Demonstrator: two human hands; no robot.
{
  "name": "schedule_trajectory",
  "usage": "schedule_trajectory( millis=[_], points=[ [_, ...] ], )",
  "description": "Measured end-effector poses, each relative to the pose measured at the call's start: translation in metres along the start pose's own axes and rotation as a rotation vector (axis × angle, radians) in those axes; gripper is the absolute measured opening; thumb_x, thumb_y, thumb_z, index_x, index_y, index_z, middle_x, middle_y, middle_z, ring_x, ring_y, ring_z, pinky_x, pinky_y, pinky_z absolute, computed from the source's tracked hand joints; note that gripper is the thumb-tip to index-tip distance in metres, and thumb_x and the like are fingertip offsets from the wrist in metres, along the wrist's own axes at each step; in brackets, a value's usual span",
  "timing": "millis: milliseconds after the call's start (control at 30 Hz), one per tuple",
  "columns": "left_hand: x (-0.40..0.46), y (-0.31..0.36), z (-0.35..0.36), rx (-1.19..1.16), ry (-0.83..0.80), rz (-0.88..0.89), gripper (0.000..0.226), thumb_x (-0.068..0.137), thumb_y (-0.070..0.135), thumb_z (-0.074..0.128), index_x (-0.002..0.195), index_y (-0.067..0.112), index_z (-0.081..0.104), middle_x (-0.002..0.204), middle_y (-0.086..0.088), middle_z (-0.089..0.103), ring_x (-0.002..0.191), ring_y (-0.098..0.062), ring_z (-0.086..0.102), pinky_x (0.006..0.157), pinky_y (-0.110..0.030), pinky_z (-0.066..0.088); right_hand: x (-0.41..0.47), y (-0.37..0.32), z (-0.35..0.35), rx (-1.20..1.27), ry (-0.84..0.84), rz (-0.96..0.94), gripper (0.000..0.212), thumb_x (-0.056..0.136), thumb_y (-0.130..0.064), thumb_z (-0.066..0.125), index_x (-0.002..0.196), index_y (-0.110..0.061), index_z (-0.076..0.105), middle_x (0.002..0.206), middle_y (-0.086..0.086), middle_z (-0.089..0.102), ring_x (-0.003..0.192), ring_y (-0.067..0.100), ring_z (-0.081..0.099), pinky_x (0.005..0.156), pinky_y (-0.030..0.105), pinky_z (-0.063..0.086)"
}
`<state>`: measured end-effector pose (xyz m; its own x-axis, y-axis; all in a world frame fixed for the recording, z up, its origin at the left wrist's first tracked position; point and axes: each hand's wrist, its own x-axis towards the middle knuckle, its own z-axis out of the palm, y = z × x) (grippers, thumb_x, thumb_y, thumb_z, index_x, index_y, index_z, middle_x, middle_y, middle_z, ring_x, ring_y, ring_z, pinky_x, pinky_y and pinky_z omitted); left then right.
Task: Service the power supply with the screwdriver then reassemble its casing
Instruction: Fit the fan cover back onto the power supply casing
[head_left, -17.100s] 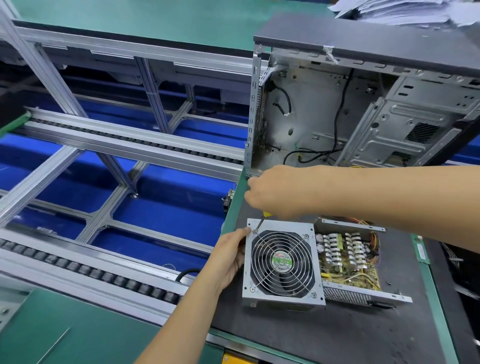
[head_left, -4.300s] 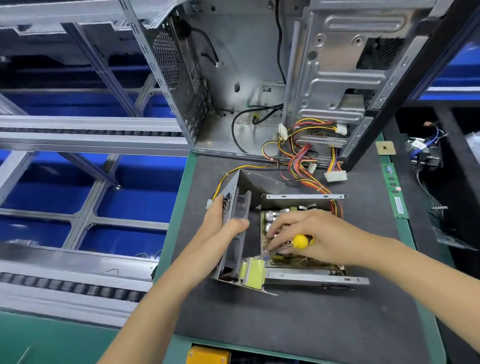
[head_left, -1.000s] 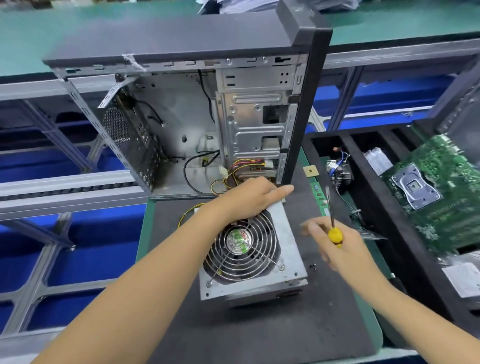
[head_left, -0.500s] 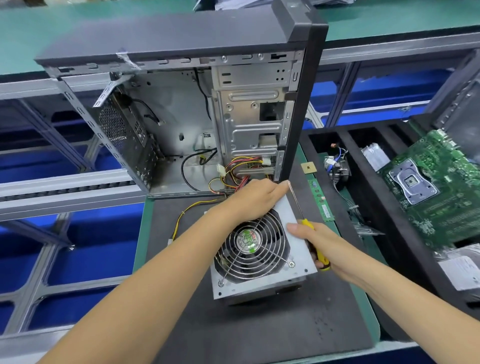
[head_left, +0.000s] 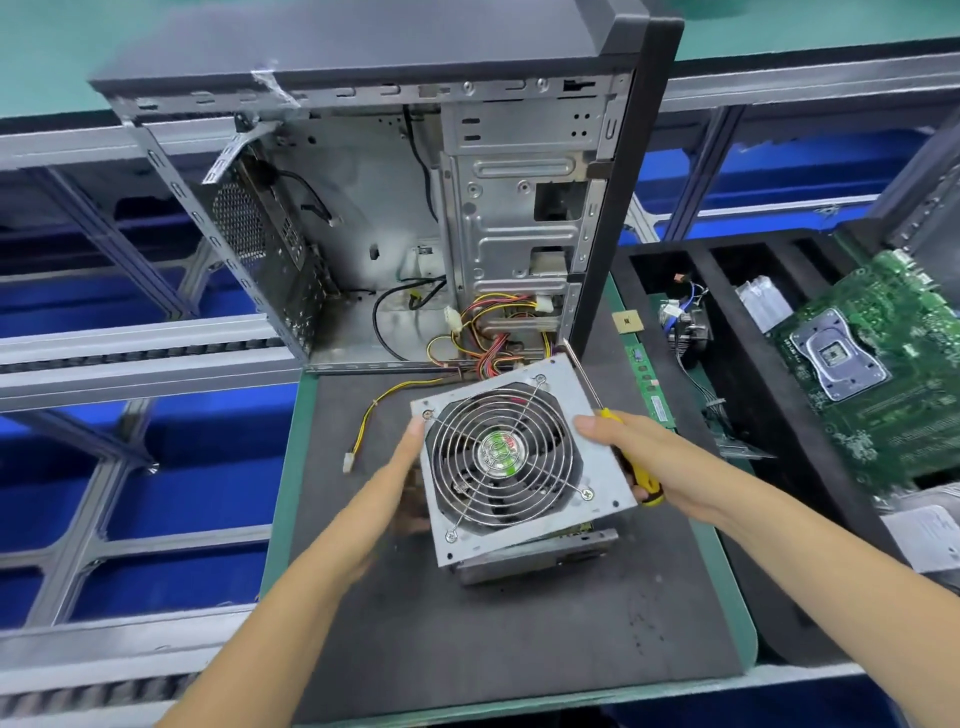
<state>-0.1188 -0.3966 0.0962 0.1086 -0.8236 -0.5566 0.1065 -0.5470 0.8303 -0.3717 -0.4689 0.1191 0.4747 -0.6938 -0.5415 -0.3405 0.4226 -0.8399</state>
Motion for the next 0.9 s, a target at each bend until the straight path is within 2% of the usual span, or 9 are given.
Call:
schedule_trajectory(
  millis=[67, 100, 167, 233, 333, 400, 500, 700, 900],
  points=[
    [0.003, -0.004, -0.001, -0.047, -0.065, 0.04, 0.096, 0.073, 0.086, 0.038, 0.126, 0.008, 0.053, 0.121, -0.006, 0.066, 0.076, -0.008, 0.069, 0.087, -0.019, 0.05, 0.001, 0.004, -0.002, -0.007, 0.006, 0.019, 0.06, 0.063, -0.068, 0.069, 0.094, -0.02, 0.051, 0.056, -0.002, 0.043, 0.041, 0.01, 0.035, 0.036, 0.017, 0.028],
    [0.0, -0.011, -0.003, -0.035, -0.116, 0.036, 0.093, 0.073, 0.086, 0.038, 0.12, 0.008, 0.06, 0.111, -0.005, 0.071, 0.079, -0.006, 0.071, 0.085, -0.02, 0.052, 0.001, 0.007, -0.003, -0.007, 0.002, 0.025, 0.063, 0.061, -0.07, 0.069, 0.095, -0.02, 0.052, 0.057, -0.001, 0.044, 0.04, 0.009, 0.035, 0.036, 0.017, 0.028],
    [-0.006, -0.02, -0.009, 0.007, -0.187, -0.043, 0.068, 0.084, 0.075, 0.048, 0.111, 0.018, 0.073, 0.105, -0.008, 0.075, 0.097, -0.02, 0.071, 0.092, -0.038, 0.055, 0.001, 0.012, -0.004, 0.004, -0.013, 0.037, 0.067, 0.058, -0.072, 0.069, 0.098, -0.019, 0.053, 0.055, -0.001, 0.044, 0.038, 0.008, 0.034, 0.035, 0.015, 0.027],
    [-0.011, -0.03, -0.019, -0.025, -0.227, -0.041, 0.058, 0.075, 0.07, 0.062, 0.104, 0.021, 0.076, 0.096, -0.009, 0.074, 0.097, -0.025, 0.069, 0.096, -0.046, 0.053, 0.003, 0.016, -0.005, 0.025, -0.03, 0.051, 0.068, 0.058, -0.069, 0.067, 0.099, -0.016, 0.056, 0.051, -0.003, 0.046, 0.037, 0.009, 0.035, 0.036, 0.014, 0.028],
    [-0.009, -0.027, -0.016, -0.009, -0.183, -0.028, 0.068, 0.068, 0.072, 0.065, 0.102, 0.014, 0.075, 0.094, -0.02, 0.072, 0.087, -0.023, 0.068, 0.086, -0.04, 0.057, 0.009, 0.019, -0.006, 0.047, -0.037, 0.053, 0.072, 0.061, -0.066, 0.072, 0.107, -0.012, 0.059, 0.076, 0.009, 0.054, 0.061, 0.02, 0.045, 0.057, 0.022, 0.035],
    [-0.007, -0.028, -0.016, 0.039, -0.114, 0.001, 0.08, 0.066, 0.074, 0.064, 0.11, 0.008, 0.07, 0.106, -0.027, 0.068, 0.086, -0.026, 0.065, 0.072, -0.033, 0.056, 0.012, 0.02, -0.006, 0.05, -0.062, 0.05, 0.059, 0.062, -0.062, 0.071, 0.099, -0.018, 0.059, 0.073, 0.007, 0.049, 0.056, 0.019, 0.04, 0.049, 0.021, 0.032],
    [-0.008, -0.038, -0.02, 0.06, -0.07, 0.012, 0.083, 0.066, 0.076, 0.062, 0.109, 0.005, 0.069, 0.104, -0.028, 0.068, 0.077, -0.021, 0.063, 0.063, -0.029, 0.053, 0.013, 0.025, -0.005, 0.052, -0.088, 0.056, 0.038, 0.065, -0.061, 0.071, 0.083, -0.028, 0.062, 0.06, -0.001, 0.041, 0.046, 0.011, 0.031, 0.039, 0.017, 0.026],
    [0.0, -0.048, -0.009, 0.133, -0.01, 0.034, 0.084, 0.065, 0.077, 0.06, 0.103, 0.002, 0.065, 0.087, -0.024, 0.069, 0.074, -0.027, 0.067, 0.061, -0.031, 0.055, 0.014, 0.039, -0.008, 0.009, -0.058, 0.1, 0.081, 0.064, -0.066, 0.069, 0.112, -0.003, 0.052, 0.089, 0.014, 0.049, 0.07, 0.022, 0.036, 0.05, 0.025, 0.027],
    [0.001, -0.051, -0.005, 0.173, 0.054, 0.059, 0.088, 0.067, 0.076, 0.056, 0.102, -0.005, 0.059, 0.071, -0.011, 0.065, 0.066, -0.024, 0.065, 0.053, -0.027, 0.051, 0.016, 0.04, -0.009, -0.022, -0.074, 0.138, 0.074, 0.066, -0.069, 0.067, 0.106, -0.007, 0.057, 0.08, 0.012, 0.047, 0.056, 0.016, 0.036, 0.044, 0.02, 0.027]
  ],
)
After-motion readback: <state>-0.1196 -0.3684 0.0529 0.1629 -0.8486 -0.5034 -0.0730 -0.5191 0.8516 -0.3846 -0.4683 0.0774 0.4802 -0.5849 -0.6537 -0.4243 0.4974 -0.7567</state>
